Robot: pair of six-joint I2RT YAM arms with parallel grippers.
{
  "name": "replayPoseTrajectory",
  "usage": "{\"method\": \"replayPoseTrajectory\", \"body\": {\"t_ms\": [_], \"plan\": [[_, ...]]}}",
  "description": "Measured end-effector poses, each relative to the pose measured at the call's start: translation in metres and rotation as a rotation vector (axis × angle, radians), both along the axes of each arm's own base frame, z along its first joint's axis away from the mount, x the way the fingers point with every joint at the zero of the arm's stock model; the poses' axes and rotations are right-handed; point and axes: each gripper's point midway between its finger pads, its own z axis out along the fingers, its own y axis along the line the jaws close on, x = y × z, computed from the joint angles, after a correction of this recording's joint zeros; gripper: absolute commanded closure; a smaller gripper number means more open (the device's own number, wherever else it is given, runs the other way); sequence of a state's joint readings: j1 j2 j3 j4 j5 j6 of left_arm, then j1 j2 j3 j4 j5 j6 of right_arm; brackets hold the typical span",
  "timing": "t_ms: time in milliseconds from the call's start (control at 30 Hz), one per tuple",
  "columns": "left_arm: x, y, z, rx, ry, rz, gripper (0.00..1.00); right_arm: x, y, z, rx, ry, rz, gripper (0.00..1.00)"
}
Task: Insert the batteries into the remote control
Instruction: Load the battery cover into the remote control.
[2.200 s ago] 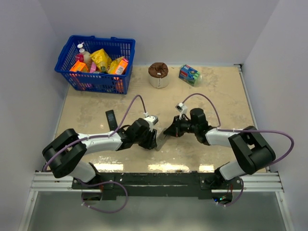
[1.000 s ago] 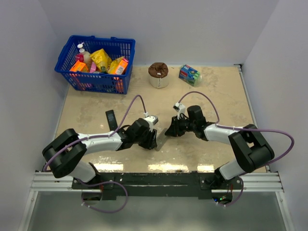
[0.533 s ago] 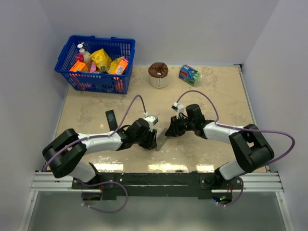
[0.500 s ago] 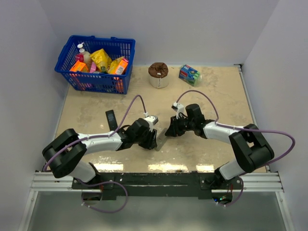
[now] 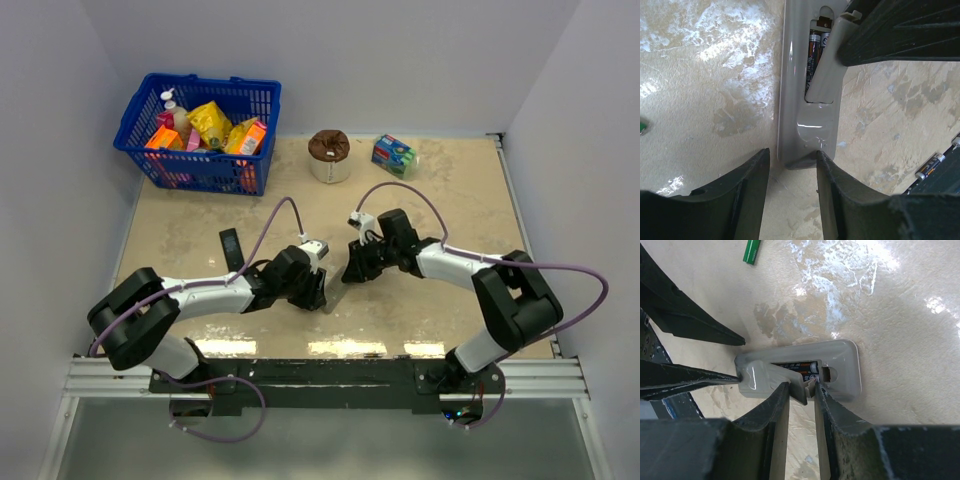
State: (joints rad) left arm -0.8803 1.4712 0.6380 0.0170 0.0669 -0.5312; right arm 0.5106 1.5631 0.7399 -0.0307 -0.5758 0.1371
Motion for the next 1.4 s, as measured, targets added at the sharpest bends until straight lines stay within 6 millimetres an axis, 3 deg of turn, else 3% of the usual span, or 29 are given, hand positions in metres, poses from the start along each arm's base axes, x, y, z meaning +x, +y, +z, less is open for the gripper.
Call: {"method": "replayPoseTrajectory", "body": {"t_ms": [333, 467, 867, 1400], "plan": [[0.000, 0.000, 0.000, 0.000, -0.001, 0.001, 0.53, 0.002, 0.005, 0.002, -0.027, -0.018, 0.047, 0.71], [0.001, 0.001, 0.000, 0.004, -0.006, 0.007, 0.53, -0.001, 0.004, 0.001, -0.042, -0.013, 0.059, 0.65], [0.003, 0.002, 0.000, 0.007, -0.011, 0.012, 0.53, -0.007, 0.000, -0.006, -0.093, 0.003, 0.052, 0.59], [0.003, 0.002, 0.000, 0.009, -0.013, 0.014, 0.52, -0.007, 0.017, 0.012, -0.121, -0.038, 0.102, 0.58]]}}
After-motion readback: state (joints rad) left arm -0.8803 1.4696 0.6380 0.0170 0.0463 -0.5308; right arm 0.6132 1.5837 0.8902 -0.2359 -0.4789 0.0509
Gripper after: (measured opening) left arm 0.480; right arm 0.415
